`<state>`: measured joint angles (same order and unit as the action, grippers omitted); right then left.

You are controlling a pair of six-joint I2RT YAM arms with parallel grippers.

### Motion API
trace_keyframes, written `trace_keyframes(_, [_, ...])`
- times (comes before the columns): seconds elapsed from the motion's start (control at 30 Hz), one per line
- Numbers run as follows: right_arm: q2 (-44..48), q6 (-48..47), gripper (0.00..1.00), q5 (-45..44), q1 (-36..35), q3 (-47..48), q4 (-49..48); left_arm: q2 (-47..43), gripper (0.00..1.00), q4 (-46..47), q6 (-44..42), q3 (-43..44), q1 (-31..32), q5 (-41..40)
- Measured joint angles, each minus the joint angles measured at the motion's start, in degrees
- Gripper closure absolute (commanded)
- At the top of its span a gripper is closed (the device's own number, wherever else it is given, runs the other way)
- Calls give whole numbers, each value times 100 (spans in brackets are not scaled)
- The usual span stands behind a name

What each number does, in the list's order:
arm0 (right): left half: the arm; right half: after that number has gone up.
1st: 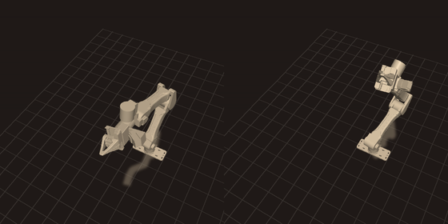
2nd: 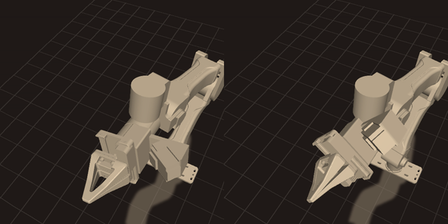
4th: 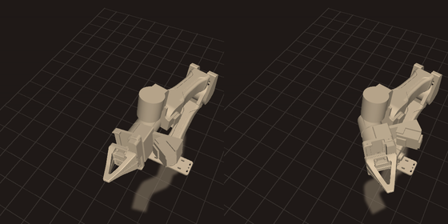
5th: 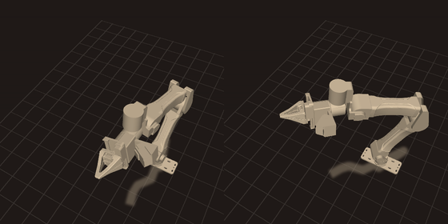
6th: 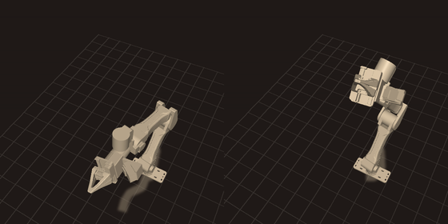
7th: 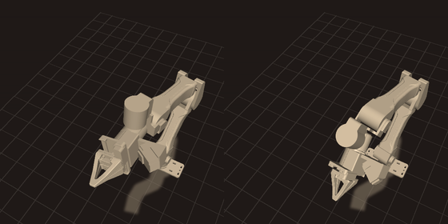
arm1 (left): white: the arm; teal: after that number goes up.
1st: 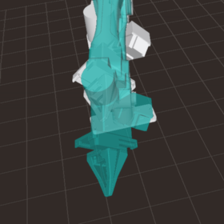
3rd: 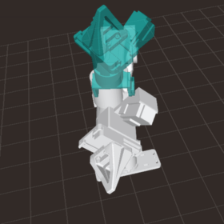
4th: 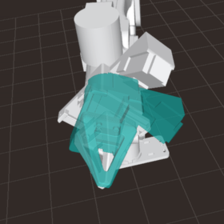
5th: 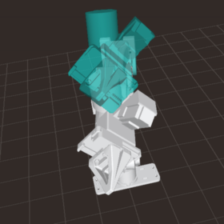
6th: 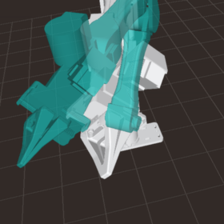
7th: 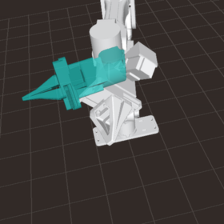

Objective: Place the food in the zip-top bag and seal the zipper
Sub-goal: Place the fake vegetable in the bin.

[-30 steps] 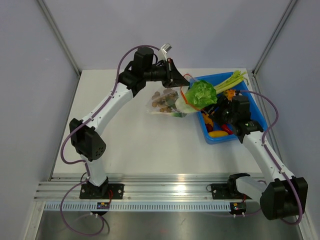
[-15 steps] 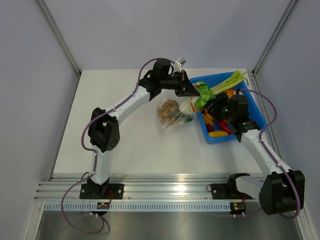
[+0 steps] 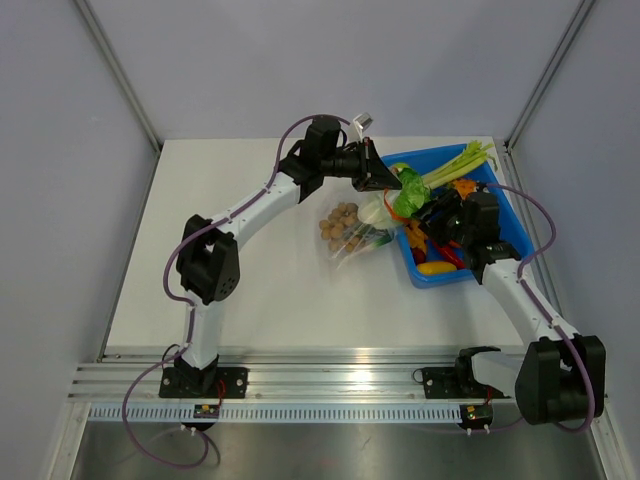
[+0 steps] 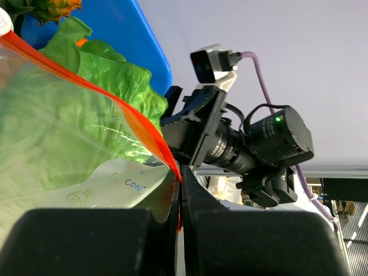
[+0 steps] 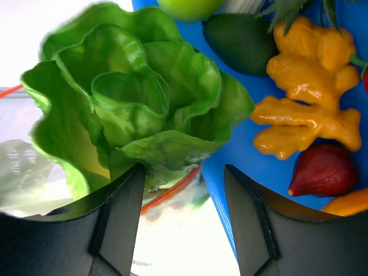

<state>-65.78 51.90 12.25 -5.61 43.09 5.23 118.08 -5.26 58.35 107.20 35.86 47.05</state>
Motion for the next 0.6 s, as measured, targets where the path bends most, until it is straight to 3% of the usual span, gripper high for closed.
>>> trace_keyframes(0.6, [-413, 496, 49, 887, 35, -284, -629, 4, 100, 195, 151, 0, 0, 15])
